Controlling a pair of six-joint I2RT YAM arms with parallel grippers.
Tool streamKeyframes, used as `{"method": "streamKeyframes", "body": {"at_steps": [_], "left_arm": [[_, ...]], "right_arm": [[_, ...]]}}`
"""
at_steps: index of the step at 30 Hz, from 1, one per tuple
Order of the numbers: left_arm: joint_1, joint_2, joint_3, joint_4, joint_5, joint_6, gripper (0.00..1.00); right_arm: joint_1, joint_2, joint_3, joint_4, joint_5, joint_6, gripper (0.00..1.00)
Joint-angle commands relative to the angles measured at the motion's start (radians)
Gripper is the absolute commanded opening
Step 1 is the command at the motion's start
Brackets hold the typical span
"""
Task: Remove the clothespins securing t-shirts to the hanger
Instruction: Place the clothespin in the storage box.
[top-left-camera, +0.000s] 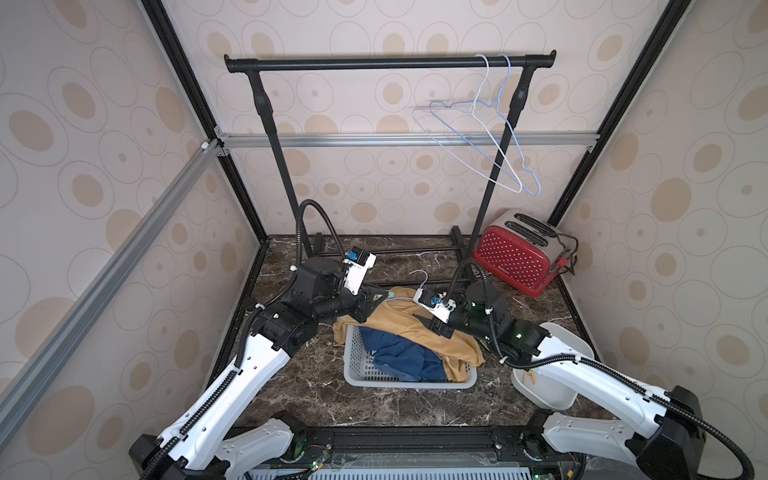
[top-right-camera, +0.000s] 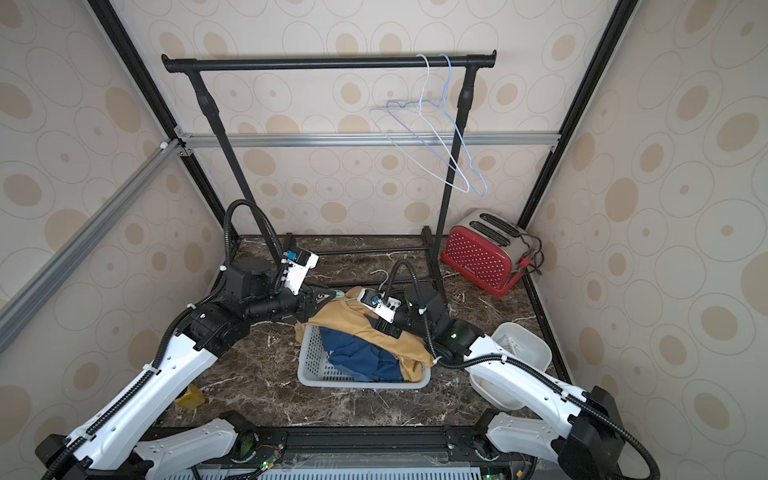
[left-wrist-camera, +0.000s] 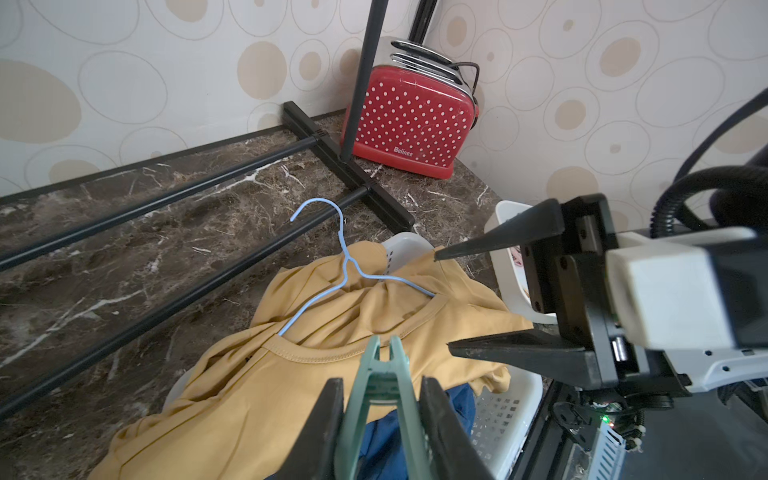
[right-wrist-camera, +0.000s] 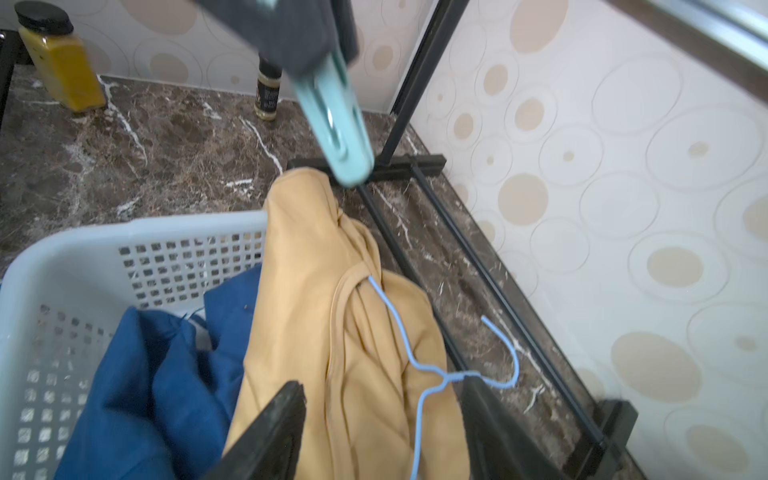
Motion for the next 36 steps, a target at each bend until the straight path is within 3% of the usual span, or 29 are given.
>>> {"method": "streamKeyframes", "body": {"at_steps": [1, 9, 17, 22, 27, 34, 36], "left_arm": [[0.006, -0.003, 0.044, 0.025, 0.034, -0.062, 0.31], [0.006, 0.011, 0.039, 0.049, 0.068, -0.08, 0.31], [0.006, 0.014, 0.03, 0.06, 0.081, -0.084, 0.31], [0.006, 0.014, 0.021, 0.07, 0.088, -0.097, 0.3], [0.006, 0.008, 0.017, 0.074, 0.084, -0.099, 0.31], [0.006, 0.002, -0.004, 0.108, 0.079, -0.103, 0.47], [0.006, 0.002, -0.004, 0.107, 0.071, -0.095, 0.57]], "right_arm": [[0.031, 0.045, 0.08, 0.09, -0.029, -0.084, 0.63], [0.086, 0.134, 0.167, 0.078, -0.073, -0.126, 0.58], [0.089, 0.164, 0.197, 0.074, -0.077, -0.13, 0.36], [0.088, 0.18, 0.215, 0.073, -0.076, -0.133, 0.3], [0.089, 0.191, 0.229, 0.064, -0.079, -0.145, 0.17], [0.088, 0.181, 0.232, 0.04, -0.047, -0.165, 0.07], [0.088, 0.174, 0.227, 0.029, -0.029, -0.174, 0.07]]}}
